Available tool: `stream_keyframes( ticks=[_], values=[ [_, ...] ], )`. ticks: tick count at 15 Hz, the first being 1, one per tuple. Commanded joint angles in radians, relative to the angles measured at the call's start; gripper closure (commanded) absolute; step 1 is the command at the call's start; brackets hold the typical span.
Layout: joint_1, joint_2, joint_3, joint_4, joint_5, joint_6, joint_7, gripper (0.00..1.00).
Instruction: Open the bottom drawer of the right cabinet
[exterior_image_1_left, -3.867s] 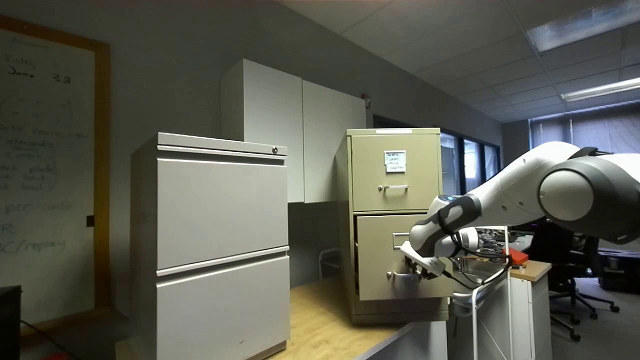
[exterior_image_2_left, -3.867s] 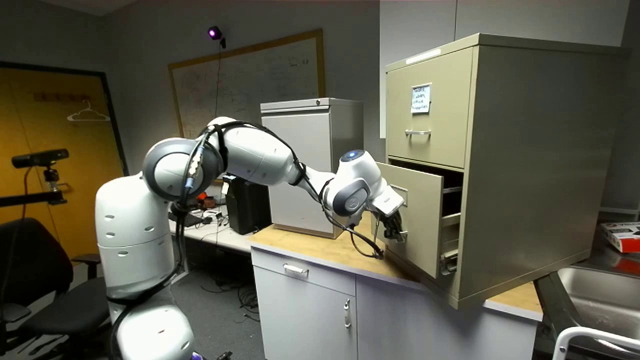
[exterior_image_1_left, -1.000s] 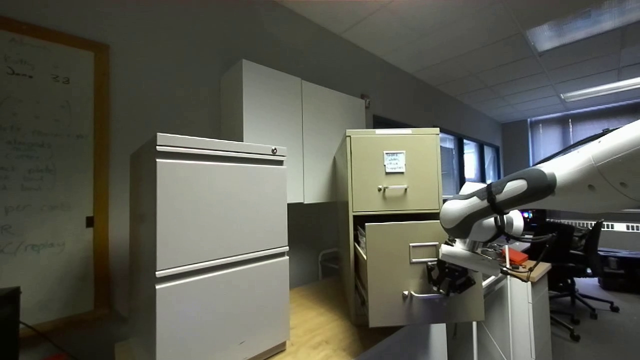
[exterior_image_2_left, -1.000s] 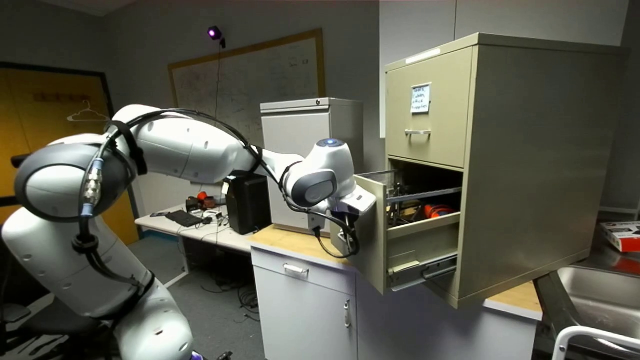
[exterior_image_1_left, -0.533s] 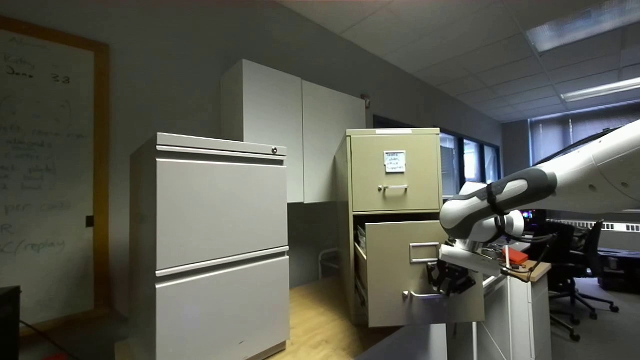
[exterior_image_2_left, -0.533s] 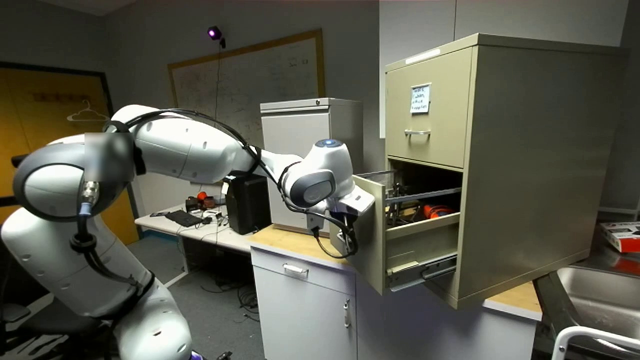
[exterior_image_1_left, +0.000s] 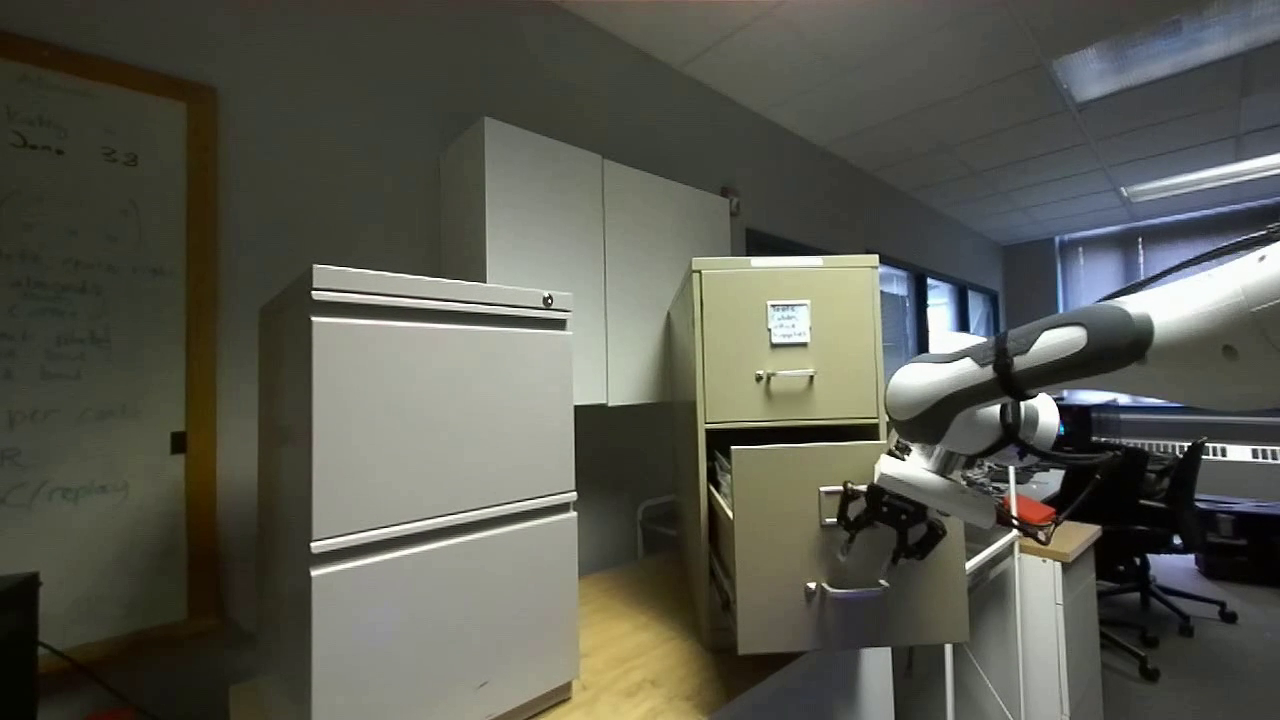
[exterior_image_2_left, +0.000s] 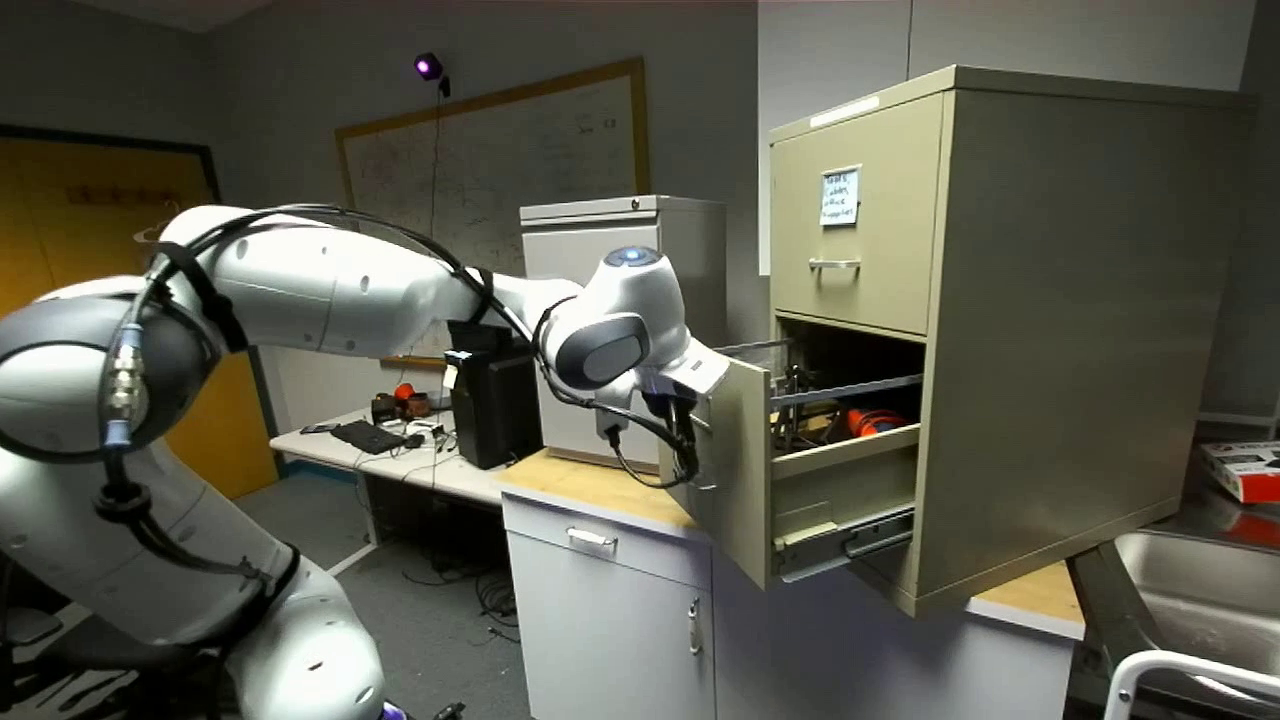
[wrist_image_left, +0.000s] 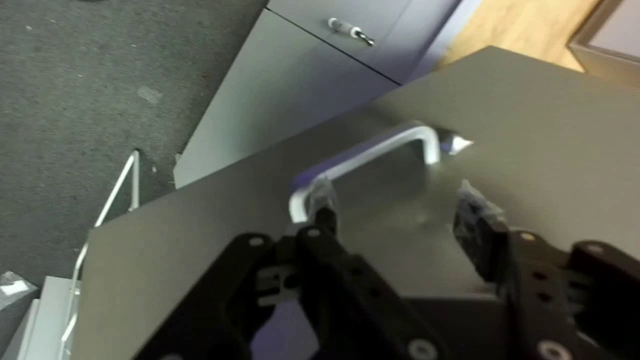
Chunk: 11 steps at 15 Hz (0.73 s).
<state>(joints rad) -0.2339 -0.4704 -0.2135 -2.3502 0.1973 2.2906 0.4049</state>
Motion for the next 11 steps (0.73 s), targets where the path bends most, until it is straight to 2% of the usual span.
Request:
stream_keyframes(
  ticks=[1, 2, 4, 11],
  values=[
    [0.031, -0.136, 0.042, 0.001, 0.100, 0.032, -0.016, 0.05],
    [0.033, -0.147, 0.055, 0.010, 0.113, 0.041, -0.006, 0.00],
    [0.015, -0.161, 0.084, 0.025, 0.091, 0.015, 0.022, 0.00],
    [-0.031, -0.142, 0.093, 0.061, 0.014, -0.254, 0.035, 0.00]
  ],
)
